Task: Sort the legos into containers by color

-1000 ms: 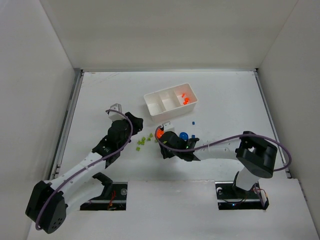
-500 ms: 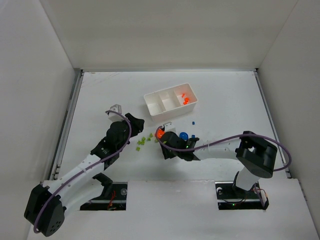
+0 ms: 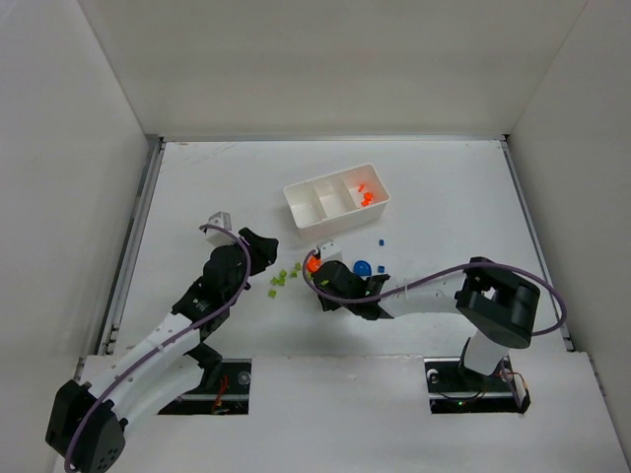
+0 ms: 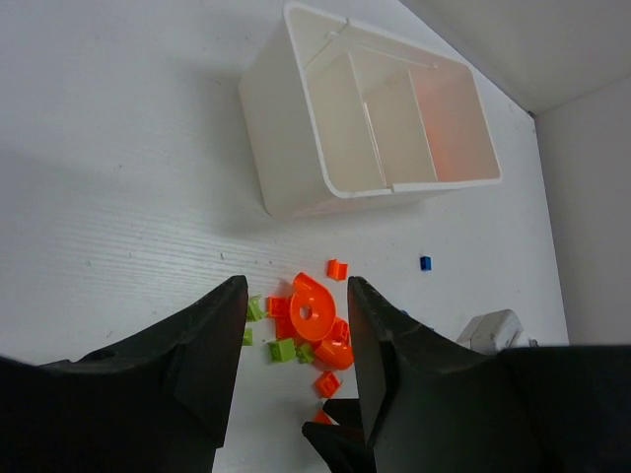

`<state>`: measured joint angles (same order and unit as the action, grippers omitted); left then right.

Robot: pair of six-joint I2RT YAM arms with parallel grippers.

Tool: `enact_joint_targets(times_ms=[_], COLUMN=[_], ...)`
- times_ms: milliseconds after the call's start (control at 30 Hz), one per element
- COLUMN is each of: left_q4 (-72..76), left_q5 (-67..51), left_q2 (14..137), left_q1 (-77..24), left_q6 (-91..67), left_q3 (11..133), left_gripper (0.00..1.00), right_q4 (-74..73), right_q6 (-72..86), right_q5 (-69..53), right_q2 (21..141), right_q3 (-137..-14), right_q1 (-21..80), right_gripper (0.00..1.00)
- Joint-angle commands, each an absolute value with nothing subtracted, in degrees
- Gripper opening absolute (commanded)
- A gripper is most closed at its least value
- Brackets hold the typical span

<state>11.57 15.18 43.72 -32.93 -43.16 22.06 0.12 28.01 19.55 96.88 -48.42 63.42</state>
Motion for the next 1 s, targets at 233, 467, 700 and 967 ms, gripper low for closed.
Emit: enact_joint_targets(times_ms=[233,467,700,967], left_q4=[9.49,9.58,9.49,9.05], left_q5=[16.0,16.35,16.44,17.14], left_q2=[41.13,41.75,41.92,40.7], left_q1=[-30.98,-30.63,-29.75,-29.31], left_q6=[-43.24,-42.8,-42.45,-41.23], left_q3=[22.24,22.41,22.41,22.85], left_gripper=[0.42,0.41,0.41,0.4], right_q4=[-0.35,0.0,-0.7,-1.32], right_q6=[28.74,29.0,28.92,28.04], right_q5=[18.98,17.67,18.02,19.77], right_q2=[95.71,95.01,94.22,95.89], right_q3=[-43.95,-43.24,-43.07,-43.42], right_q1=[63.68,64.11,64.82,65.96], right_gripper=[0.38,0.37,0.38,0.35])
